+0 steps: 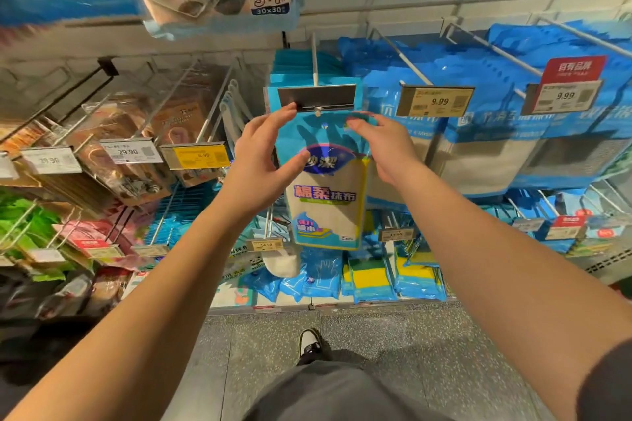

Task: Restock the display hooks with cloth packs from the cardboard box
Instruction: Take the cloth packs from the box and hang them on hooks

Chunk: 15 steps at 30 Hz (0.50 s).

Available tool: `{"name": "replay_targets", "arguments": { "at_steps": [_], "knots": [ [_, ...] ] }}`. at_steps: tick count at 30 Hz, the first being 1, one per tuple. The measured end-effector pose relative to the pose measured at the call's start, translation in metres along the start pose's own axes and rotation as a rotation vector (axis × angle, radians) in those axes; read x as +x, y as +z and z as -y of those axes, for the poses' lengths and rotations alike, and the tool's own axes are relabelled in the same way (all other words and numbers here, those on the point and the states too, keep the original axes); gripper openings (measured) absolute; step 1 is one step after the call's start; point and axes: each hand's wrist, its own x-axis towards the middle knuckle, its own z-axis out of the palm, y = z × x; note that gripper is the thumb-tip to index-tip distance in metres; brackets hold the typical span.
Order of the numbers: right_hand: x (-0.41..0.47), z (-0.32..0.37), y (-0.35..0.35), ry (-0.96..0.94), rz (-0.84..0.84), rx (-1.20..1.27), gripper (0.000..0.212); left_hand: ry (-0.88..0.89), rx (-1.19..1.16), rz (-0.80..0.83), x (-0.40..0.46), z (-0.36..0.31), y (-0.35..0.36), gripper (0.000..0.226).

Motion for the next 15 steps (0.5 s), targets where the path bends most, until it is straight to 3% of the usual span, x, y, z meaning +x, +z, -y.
{"name": "replay_targets", "arguments": {
  "at_steps": [15],
  "knots": [
    [-0.007,0.021,0.024,0.024,-0.025,-0.006,0.008,-0.007,0.006,-0.007,0.000,0.002,0.001,0.060]
  ]
}}
